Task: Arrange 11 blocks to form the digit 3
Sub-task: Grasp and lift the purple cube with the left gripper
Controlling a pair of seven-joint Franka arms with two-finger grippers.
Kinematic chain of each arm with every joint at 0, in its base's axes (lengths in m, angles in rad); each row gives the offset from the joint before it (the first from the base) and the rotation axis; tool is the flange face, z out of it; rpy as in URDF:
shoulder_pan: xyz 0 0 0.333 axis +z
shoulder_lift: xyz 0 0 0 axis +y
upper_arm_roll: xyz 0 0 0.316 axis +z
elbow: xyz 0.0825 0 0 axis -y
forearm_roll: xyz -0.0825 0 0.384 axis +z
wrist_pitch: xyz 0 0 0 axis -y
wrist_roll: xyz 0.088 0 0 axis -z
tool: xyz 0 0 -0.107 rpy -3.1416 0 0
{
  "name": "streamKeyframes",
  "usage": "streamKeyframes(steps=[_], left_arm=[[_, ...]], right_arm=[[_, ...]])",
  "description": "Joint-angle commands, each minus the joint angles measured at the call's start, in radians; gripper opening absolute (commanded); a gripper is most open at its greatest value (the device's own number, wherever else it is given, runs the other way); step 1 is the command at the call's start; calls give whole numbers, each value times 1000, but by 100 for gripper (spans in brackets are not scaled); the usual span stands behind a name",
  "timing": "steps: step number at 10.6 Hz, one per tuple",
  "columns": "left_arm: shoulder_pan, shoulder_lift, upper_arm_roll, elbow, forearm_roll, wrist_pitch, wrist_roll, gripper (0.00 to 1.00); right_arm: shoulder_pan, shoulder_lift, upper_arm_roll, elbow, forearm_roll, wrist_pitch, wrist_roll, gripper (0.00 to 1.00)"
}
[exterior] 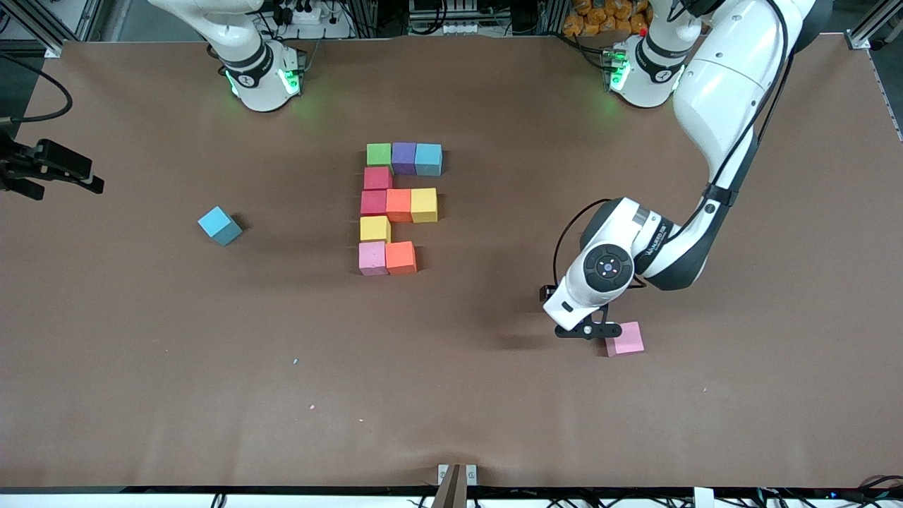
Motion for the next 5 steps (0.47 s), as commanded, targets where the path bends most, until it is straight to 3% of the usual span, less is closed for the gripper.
streamKeyframes(steps=[1, 4, 5], left_arm=[[-3, -2, 4, -35, -16, 18, 29, 100], [3, -3, 4, -58, -15, 18, 35, 100], [9, -5, 4, -60, -15, 18, 35, 85]], right_arm=[[-5, 6, 7, 16, -9, -13, -5, 100], [-5, 8, 7, 16, -11, -13, -5, 100], [-5, 8, 7, 16, -9, -13, -5, 100]])
